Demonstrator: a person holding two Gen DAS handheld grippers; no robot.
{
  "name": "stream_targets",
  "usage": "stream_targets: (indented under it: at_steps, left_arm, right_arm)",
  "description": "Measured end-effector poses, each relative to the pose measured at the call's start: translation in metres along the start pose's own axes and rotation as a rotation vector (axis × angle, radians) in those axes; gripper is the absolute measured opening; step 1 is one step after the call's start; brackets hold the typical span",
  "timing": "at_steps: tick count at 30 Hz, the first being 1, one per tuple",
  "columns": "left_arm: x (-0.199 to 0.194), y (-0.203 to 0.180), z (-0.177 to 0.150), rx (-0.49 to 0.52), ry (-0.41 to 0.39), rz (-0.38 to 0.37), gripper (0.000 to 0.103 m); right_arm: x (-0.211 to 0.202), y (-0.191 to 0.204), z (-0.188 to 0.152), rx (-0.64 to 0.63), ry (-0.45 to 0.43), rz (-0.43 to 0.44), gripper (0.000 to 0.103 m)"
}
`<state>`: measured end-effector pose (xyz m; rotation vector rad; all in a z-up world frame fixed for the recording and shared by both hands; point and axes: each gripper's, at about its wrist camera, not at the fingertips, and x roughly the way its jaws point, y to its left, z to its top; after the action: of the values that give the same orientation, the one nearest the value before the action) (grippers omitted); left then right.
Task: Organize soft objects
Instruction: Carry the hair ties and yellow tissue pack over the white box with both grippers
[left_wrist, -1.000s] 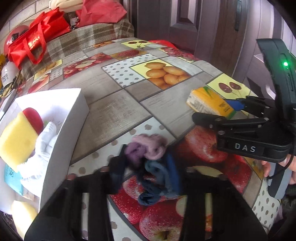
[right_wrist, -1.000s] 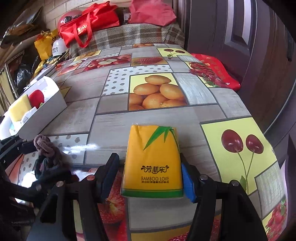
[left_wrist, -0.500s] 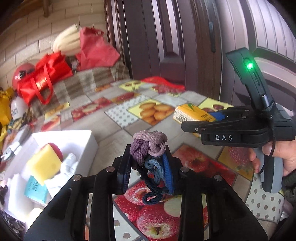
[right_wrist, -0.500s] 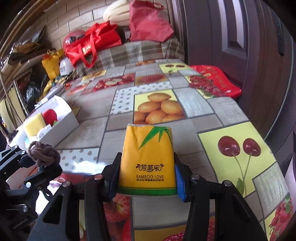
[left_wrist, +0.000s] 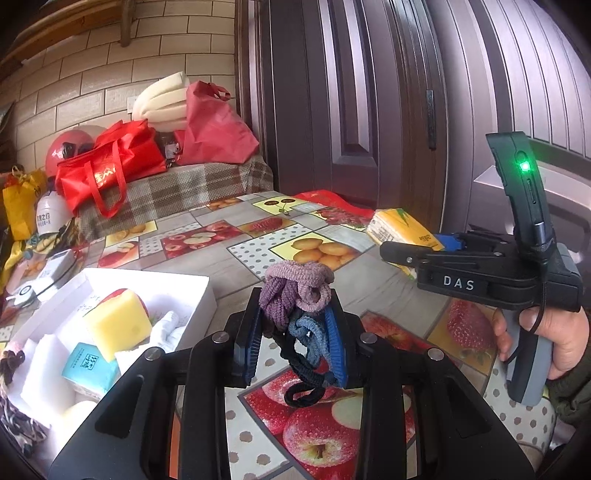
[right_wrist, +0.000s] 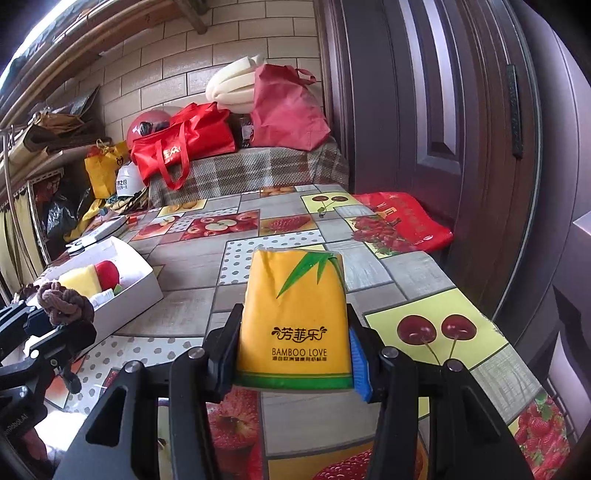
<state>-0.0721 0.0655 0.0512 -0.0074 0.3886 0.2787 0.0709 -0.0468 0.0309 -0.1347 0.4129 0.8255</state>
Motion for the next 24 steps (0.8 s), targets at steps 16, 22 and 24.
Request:
stream_targets:
  at_steps: [16,22,24]
  left_arm:
    - [-0.027,0.011,-0.012,-0.034,-0.006,0.003,0.030]
    - [-0.050,0.025,-0.022,-0.043,-0.001,0.040,0.030]
    - [-0.056,0.033,-0.025,-0.047,-0.007,0.077,0.030]
  right_arm:
    - [-0.002,0.056,-0.007,-0.106,-0.009,0.100,0.050]
    - [-0.002,0.057,-0.007,-0.095,-0.007,0.098,0.050]
    - [-0.002,0.056,-0.007,-0.093,-0.009,0.100,0.050]
